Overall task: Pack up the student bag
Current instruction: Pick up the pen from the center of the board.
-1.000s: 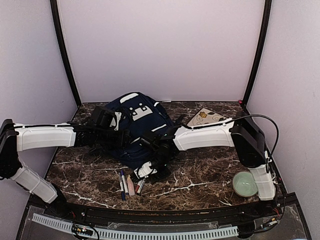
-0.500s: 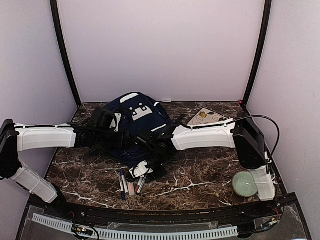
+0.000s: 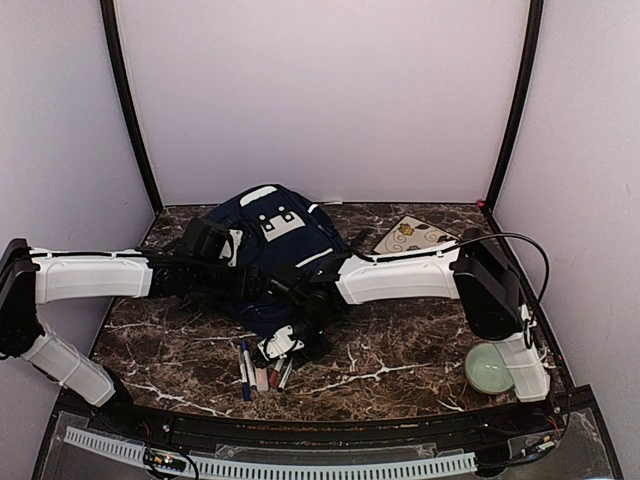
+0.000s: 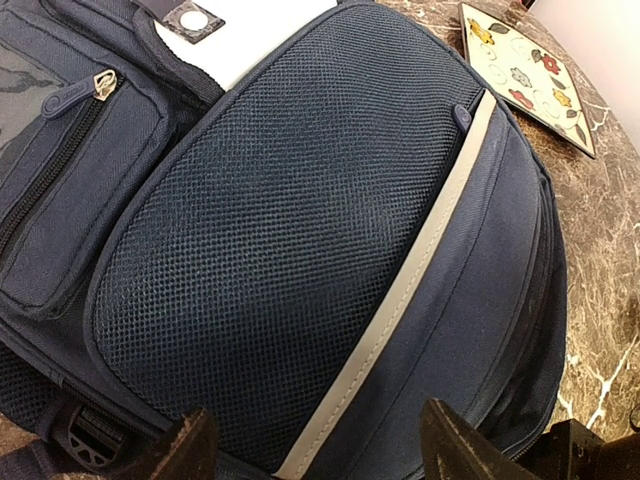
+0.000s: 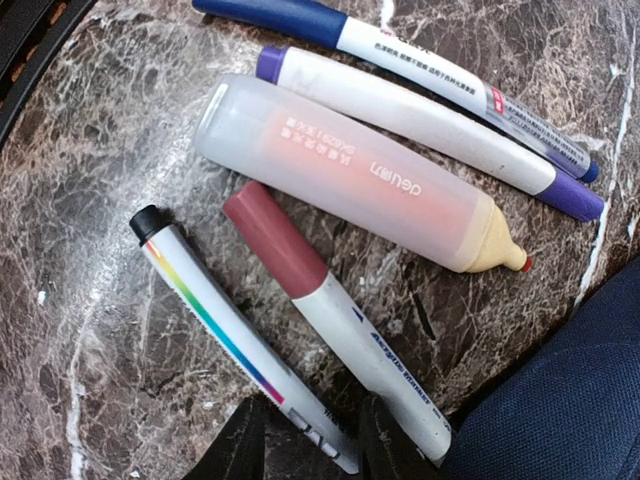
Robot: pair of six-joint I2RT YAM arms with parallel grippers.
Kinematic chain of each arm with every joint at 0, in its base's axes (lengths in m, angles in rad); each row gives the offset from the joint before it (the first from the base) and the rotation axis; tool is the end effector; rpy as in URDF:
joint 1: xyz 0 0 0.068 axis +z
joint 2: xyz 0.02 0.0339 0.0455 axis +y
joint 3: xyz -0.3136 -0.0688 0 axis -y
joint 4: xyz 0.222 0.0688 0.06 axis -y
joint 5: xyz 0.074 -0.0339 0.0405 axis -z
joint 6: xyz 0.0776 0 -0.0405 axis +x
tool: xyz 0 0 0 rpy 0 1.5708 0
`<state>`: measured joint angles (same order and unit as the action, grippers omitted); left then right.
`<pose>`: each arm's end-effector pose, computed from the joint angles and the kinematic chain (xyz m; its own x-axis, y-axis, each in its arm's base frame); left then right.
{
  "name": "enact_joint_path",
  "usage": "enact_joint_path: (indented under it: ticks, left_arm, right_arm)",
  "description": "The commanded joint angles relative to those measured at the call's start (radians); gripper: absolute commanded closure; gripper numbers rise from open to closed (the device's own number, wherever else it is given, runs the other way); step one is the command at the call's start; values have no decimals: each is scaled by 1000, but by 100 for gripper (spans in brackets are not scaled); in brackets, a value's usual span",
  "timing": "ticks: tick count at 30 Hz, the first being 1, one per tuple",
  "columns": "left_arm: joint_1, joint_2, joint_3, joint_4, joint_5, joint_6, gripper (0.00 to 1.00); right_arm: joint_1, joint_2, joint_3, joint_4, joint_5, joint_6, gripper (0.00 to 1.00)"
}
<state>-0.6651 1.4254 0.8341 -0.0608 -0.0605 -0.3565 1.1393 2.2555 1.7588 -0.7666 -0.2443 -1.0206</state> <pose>0.2489 -0.1893 0.2579 -0.6493 0.0665 -0.7576 0.3752 0.8945 -0.2430 0.1867 0.4505 0.1611 0.5690 -0.7419 -0.3548 -0.8166 -0.5606 -0.1375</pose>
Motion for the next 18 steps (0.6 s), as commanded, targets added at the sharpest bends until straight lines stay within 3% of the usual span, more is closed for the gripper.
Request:
enact_joint_path:
  ticks: [1, 11, 18]
  left_arm:
    - [4, -30, -14, 5, 11, -7, 28]
    - [5, -37, 4, -13, 17, -10, 28]
    - [5, -33, 21, -27, 25, -11, 28]
  right_arm:
    - [10, 29, 18, -66, 15, -16, 68]
    - [30, 0, -8, -209, 89, -10, 81]
    - [37, -13, -61, -202, 226, 141, 85]
